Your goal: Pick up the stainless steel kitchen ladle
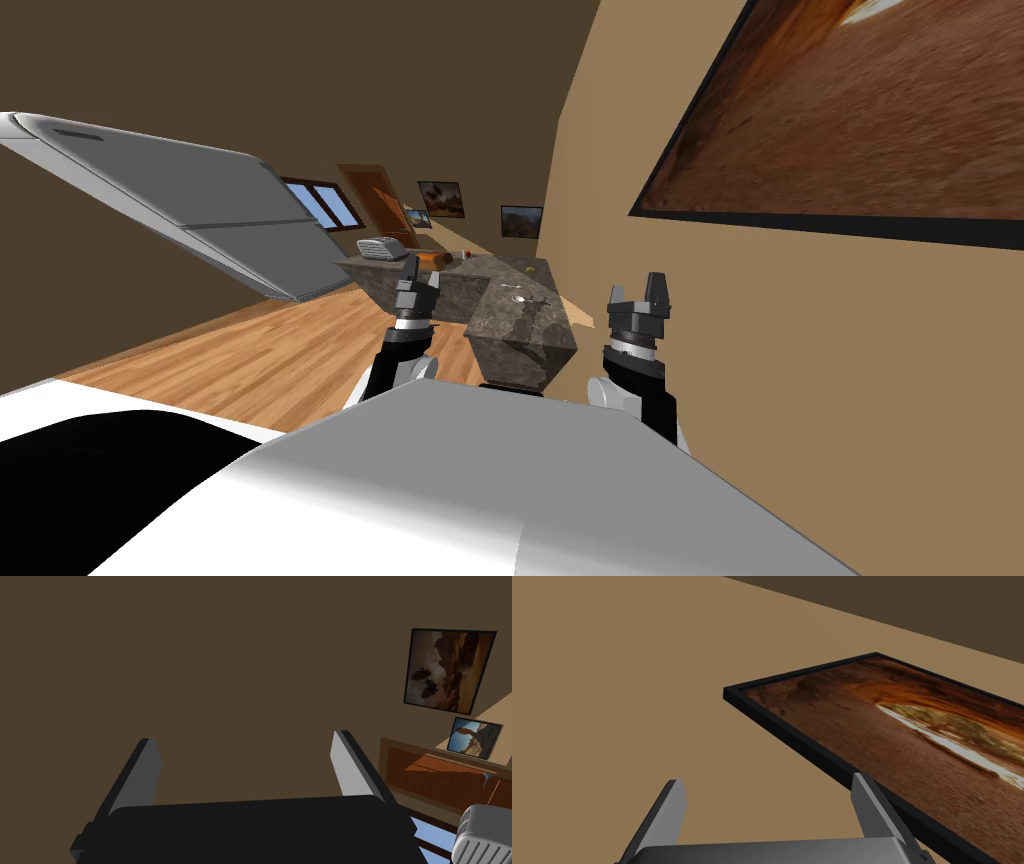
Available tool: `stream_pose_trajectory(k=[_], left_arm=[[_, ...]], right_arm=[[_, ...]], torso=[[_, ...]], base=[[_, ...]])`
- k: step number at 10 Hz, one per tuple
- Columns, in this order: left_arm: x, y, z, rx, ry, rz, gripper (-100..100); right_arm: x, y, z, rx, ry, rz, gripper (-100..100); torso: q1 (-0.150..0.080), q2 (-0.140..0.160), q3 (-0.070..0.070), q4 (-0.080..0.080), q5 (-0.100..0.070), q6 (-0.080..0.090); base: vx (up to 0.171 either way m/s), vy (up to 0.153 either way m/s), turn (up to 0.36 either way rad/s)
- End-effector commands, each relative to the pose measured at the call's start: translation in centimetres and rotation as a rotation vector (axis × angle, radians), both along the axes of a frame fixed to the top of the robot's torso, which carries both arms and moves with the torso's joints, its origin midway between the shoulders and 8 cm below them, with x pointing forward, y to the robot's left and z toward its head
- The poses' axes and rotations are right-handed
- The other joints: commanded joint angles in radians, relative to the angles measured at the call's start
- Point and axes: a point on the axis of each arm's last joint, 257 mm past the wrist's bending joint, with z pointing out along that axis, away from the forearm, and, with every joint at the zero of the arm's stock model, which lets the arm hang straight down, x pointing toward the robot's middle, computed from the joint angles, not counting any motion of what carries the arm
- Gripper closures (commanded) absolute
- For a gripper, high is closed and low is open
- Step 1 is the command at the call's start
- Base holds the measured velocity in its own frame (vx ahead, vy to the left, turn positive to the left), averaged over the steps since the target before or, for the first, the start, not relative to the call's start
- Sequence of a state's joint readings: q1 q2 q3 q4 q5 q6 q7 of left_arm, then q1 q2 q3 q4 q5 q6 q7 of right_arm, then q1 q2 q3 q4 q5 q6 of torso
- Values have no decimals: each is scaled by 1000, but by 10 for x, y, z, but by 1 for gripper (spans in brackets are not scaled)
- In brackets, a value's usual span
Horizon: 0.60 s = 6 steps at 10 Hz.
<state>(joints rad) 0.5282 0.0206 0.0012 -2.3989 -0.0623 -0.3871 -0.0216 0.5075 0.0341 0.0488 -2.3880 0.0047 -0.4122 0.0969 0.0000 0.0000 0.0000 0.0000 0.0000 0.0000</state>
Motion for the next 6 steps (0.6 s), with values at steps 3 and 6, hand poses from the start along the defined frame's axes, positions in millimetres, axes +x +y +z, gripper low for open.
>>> stream_pose_trajectory(k=[3,6], left_arm=[[0,0,0,0,0,0,0],[0,0,0,0,0,0,0]], right_arm=[[4,11,-2,-89,3,40,-100],[13,18,-8,-189,11,73,-100]], torso=[[2,1,0,0,1,0],[7,2,1,1,1,0]], base=[[-16,47,40],[-42,105,84]])
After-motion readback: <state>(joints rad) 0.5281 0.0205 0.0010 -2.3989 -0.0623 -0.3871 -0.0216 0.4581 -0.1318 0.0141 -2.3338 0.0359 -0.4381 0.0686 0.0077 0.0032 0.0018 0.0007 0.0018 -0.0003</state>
